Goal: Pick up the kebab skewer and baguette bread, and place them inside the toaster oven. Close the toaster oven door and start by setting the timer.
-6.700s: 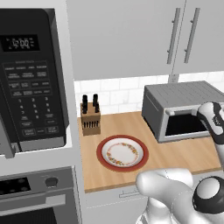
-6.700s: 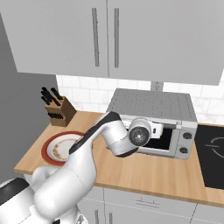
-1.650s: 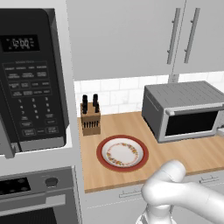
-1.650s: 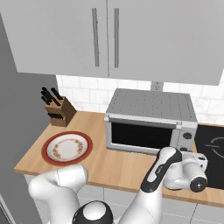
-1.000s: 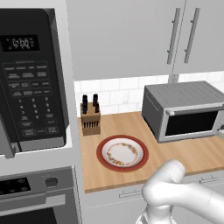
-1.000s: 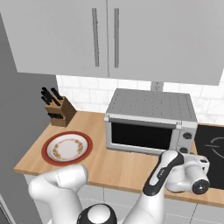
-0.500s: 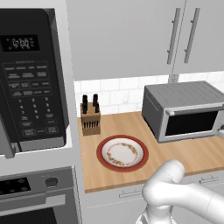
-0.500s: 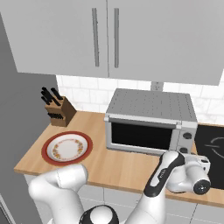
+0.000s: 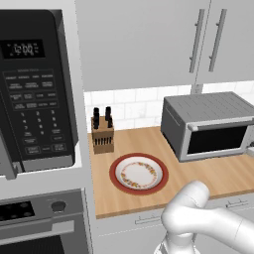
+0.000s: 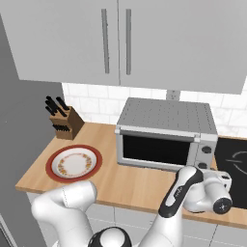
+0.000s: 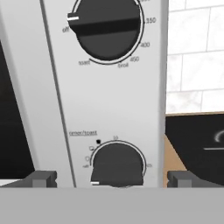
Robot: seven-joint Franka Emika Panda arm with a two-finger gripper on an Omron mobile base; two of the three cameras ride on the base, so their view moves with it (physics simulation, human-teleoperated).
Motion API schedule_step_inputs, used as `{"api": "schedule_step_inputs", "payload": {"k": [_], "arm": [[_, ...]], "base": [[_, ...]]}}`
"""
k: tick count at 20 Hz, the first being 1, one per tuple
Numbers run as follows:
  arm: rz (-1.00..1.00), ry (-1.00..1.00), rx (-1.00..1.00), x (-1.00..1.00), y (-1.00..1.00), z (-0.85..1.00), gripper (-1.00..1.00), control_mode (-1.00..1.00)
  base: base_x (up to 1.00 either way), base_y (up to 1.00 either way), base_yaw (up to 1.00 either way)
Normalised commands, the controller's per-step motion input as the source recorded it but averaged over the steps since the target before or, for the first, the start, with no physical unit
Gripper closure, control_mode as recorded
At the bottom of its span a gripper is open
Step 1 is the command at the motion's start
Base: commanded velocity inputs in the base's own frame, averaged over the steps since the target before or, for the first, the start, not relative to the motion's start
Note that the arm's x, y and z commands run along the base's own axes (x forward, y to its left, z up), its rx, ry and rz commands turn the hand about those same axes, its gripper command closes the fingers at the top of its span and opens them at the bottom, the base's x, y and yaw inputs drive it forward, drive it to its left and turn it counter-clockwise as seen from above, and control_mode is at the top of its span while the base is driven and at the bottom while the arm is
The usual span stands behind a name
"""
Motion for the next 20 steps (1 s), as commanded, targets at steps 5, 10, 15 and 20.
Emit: {"api": "schedule_step_inputs", "payload": {"k": [5,10,15,20], "arm": [[0.00,0.00,0.00,0.10,0.00,0.00,-1.00,-1.00],[0.00,0.00,0.00,0.05,0.00,0.00,-1.00,-1.00],[0.00,0.00,0.00,0.08,0.00,0.00,-1.00,-1.00],[0.00,0.00,0.00,0.00,0.00,0.00,-1.00,-1.00]], "base": [[0.00,0.00,0.00],[0.00,0.00,0.00],[0.00,0.00,0.00],[0.00,0.00,0.00]]}}
